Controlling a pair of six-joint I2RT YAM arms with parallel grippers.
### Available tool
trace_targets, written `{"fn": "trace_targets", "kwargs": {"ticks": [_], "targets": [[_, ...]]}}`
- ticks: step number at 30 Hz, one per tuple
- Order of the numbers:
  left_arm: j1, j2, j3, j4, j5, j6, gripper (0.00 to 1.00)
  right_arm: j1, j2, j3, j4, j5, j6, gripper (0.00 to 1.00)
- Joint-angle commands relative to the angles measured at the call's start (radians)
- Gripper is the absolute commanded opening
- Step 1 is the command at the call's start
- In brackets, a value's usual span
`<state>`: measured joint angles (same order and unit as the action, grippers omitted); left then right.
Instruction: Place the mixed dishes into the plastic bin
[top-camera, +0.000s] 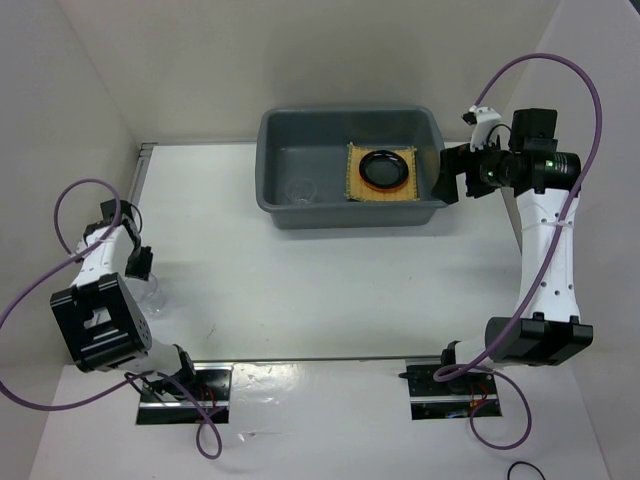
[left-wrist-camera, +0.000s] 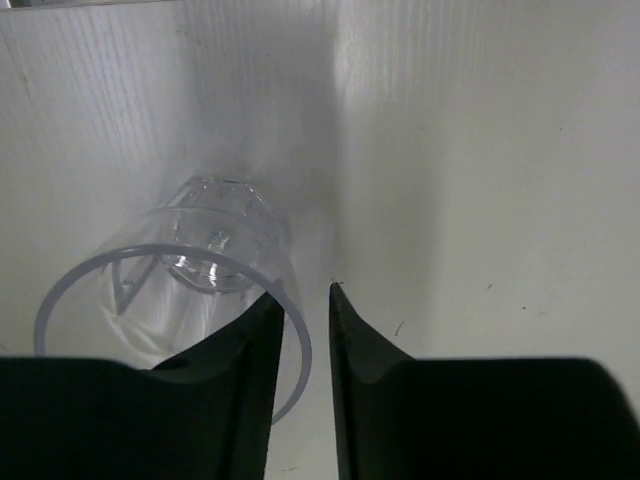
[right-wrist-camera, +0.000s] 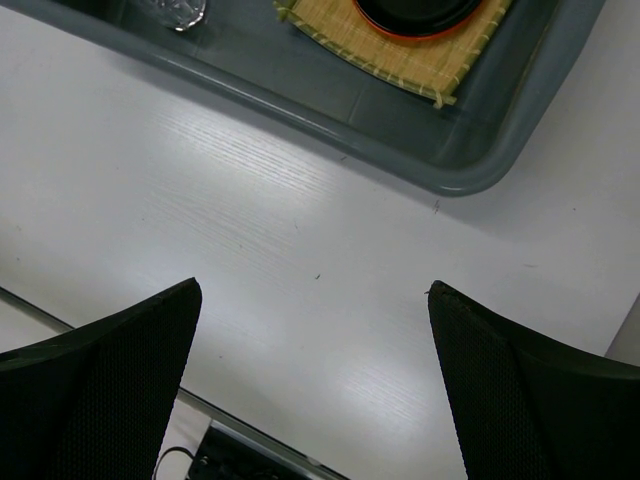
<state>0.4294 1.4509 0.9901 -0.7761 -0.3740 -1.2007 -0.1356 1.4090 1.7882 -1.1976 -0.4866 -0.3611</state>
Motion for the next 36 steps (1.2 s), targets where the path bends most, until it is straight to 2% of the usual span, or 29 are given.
{"fn": "trace_targets", "kwargs": {"ticks": [1, 3, 4, 7, 11, 16, 19, 20, 21, 22, 24, 25, 27, 28, 30, 31, 33, 34, 36], "targets": [[0.006, 0.011, -0.010, 0.051, 0.032, 0.024, 0.30, -0.001, 0.010, 0.045, 0.027, 0.011, -0.013, 0.98], [0.006, 0.022, -0.010, 0.060, 0.032, 0.033, 0.28, -0.001, 0.010, 0.045, 0.027, 0.011, -0.013, 0.98], [0.006, 0.022, -0.010, 0.060, 0.043, 0.033, 0.18, -0.001, 0.010, 0.045, 0.027, 0.020, -0.013, 0.98], [0.006, 0.022, 0.022, 0.090, 0.089, 0.055, 0.00, -0.001, 0.010, 0.045, 0.027, 0.020, -0.013, 0.98], [0.006, -0.026, 0.139, 0.242, 0.263, 0.081, 0.00, -0.001, 0.010, 0.045, 0.027, 0.020, -0.013, 0.98], [0.006, -0.014, 0.258, 0.493, 0.596, 0.112, 0.00, -0.001, 0.010, 0.045, 0.036, 0.020, -0.013, 0.98], [-0.036, 0.041, 0.335, 0.731, 0.742, 0.157, 0.00, -0.001, -0.001, 0.045, 0.036, 0.020, -0.013, 0.98], [-0.076, 0.108, 0.387, 0.732, 0.779, 0.186, 0.00, -0.001, -0.010, 0.034, 0.036, 0.020, -0.013, 0.98], [-0.102, 0.155, 0.568, 0.706, 0.864, 0.238, 0.00, -0.001, -0.010, 0.034, 0.036, 0.020, -0.013, 0.98], [-0.133, 0.264, 0.691, 0.566, 0.889, 0.382, 0.00, -0.001, -0.022, 0.022, 0.036, 0.020, -0.013, 0.98], [-0.245, 0.382, 0.952, 0.383, 0.889, 0.528, 0.00, -0.001, -0.034, 0.011, 0.036, 0.031, -0.013, 0.98], [-0.282, 0.502, 1.202, 0.215, 0.868, 0.644, 0.00, -0.001, -0.047, 0.002, 0.036, 0.031, -0.013, 0.98], [-0.397, 0.633, 1.469, 0.045, 0.815, 0.737, 0.00, -0.001, -0.056, -0.007, 0.036, 0.031, -0.022, 0.98], [-0.434, 0.681, 1.536, 0.016, 0.761, 0.760, 0.00, -0.001, -0.056, -0.007, 0.036, 0.031, -0.022, 0.98], [-0.518, 0.700, 1.529, 0.034, 0.719, 0.797, 0.00, -0.001, -0.065, -0.007, 0.036, 0.042, -0.022, 0.98], [-0.562, 0.738, 1.554, 0.009, 0.598, 0.819, 0.00, -0.001, -0.065, -0.007, 0.036, 0.052, -0.022, 0.98], [-0.674, 0.769, 1.582, 0.009, 0.491, 0.854, 0.00, -0.001, -0.065, -0.007, 0.036, 0.063, -0.022, 0.98], [-0.705, 0.807, 1.596, 0.000, 0.392, 0.866, 0.00, -0.001, -0.074, -0.007, 0.036, 0.072, -0.022, 0.98], [-0.751, 0.856, 1.624, -0.021, 0.328, 0.879, 0.00, -0.001, -0.074, -0.007, 0.036, 0.072, -0.032, 0.98]]}}
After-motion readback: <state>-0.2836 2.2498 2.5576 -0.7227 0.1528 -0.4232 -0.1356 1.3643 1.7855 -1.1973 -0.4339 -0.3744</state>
